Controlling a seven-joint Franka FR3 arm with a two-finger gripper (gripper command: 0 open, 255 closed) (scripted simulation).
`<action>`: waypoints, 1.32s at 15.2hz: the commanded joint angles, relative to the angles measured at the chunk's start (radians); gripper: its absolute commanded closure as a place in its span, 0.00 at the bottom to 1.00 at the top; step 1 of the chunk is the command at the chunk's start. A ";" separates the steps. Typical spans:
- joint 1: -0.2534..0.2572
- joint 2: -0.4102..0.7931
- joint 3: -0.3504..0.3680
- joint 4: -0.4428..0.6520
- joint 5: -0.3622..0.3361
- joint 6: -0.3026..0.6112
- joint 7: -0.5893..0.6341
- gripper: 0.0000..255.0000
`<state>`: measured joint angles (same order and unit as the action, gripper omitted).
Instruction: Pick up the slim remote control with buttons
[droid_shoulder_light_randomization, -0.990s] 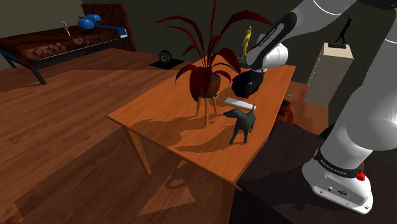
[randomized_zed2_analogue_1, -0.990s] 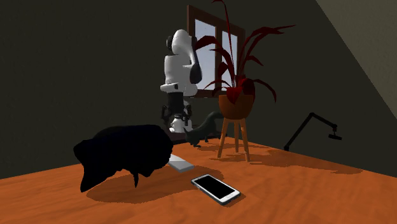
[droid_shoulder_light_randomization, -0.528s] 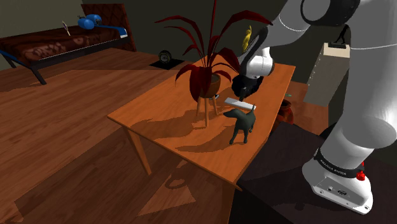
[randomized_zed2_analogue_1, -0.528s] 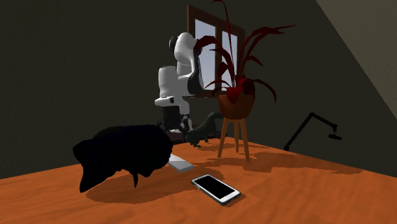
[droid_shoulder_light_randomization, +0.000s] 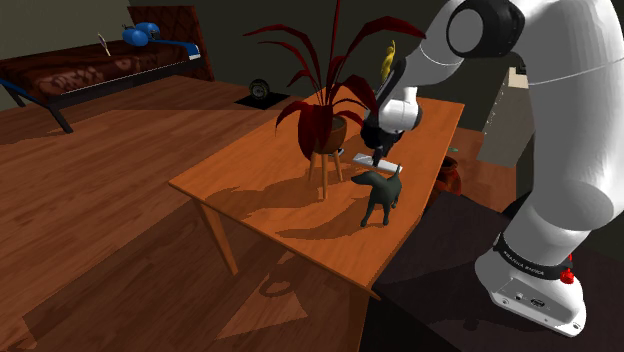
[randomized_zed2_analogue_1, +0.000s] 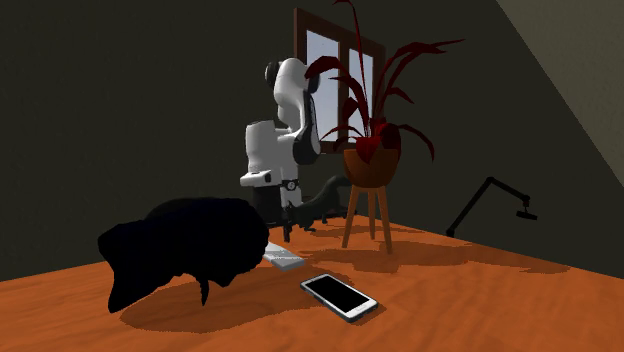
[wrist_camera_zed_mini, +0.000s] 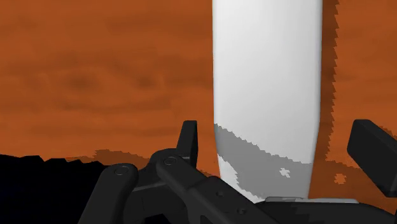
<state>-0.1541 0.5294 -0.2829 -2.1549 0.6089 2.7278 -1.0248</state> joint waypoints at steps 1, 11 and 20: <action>-0.016 0.033 0.021 0.014 0.022 0.020 -0.019 0.00; -0.016 0.035 0.021 0.016 0.022 0.019 -0.019 1.00; 0.028 -0.053 -0.037 -0.013 -0.042 -0.039 0.037 1.00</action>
<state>-0.1326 0.4885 -0.3125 -2.1636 0.5756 2.6958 -0.9965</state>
